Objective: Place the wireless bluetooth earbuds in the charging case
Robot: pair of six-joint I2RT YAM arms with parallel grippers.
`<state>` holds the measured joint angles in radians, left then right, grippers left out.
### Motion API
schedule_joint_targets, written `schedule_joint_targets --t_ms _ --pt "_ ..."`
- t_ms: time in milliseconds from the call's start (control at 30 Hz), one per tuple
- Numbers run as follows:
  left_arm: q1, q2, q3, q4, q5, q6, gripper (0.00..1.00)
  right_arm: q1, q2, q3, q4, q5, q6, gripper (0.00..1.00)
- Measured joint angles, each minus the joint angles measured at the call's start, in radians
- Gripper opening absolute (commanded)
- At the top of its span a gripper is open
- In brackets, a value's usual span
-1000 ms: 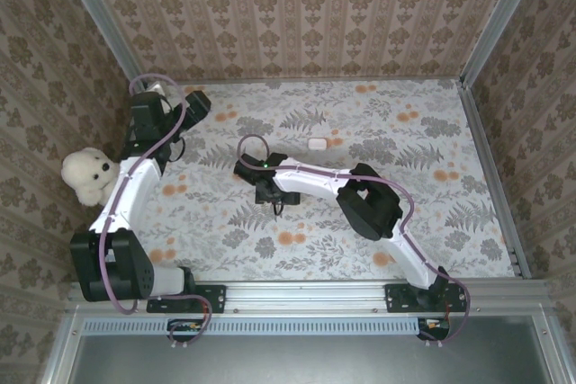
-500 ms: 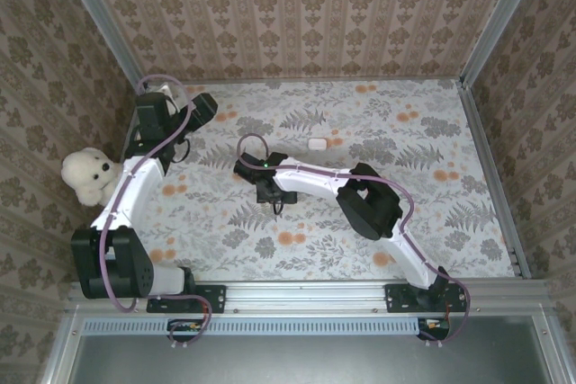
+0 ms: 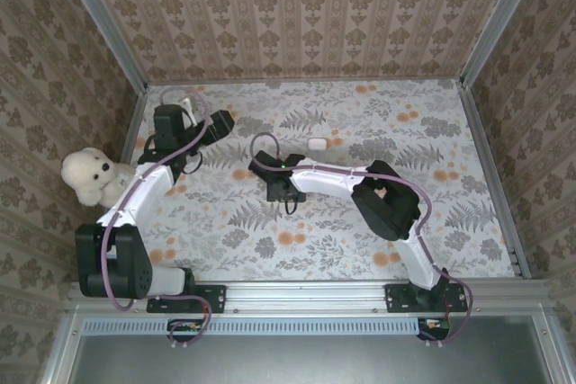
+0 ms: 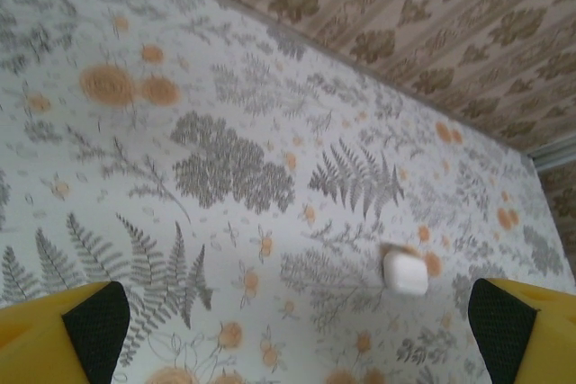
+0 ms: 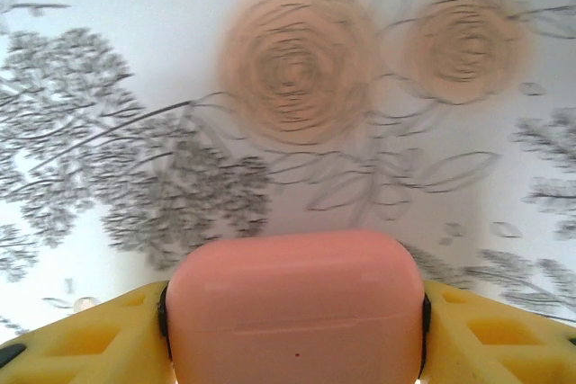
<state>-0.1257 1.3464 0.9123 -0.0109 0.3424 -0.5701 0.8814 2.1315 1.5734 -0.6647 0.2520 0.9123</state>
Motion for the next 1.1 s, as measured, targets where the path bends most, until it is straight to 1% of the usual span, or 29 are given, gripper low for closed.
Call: schedule_joint_targets --t_ms 133,300,500,733,933,1100 --pt "-0.014 0.000 -0.097 0.064 0.007 -0.001 1.00 -0.046 -0.069 -0.050 0.031 -0.002 0.005 0.54" --pt "-0.038 0.000 -0.194 0.167 0.011 -0.001 1.00 -0.107 -0.151 -0.072 0.092 -0.003 0.024 0.54" --pt "-0.072 0.020 -0.284 0.333 0.032 -0.006 1.00 -0.190 -0.176 -0.071 0.174 -0.032 0.069 0.54" --pt "-0.130 0.132 -0.346 0.570 0.086 -0.035 1.00 -0.256 -0.173 -0.047 0.232 -0.090 0.150 0.54" --pt "-0.195 0.246 -0.369 0.783 0.111 -0.076 0.98 -0.260 -0.152 -0.027 0.288 -0.140 0.225 0.54" --pt "-0.229 0.348 -0.377 0.944 0.120 -0.121 0.94 -0.260 -0.119 -0.027 0.326 -0.183 0.283 0.54"
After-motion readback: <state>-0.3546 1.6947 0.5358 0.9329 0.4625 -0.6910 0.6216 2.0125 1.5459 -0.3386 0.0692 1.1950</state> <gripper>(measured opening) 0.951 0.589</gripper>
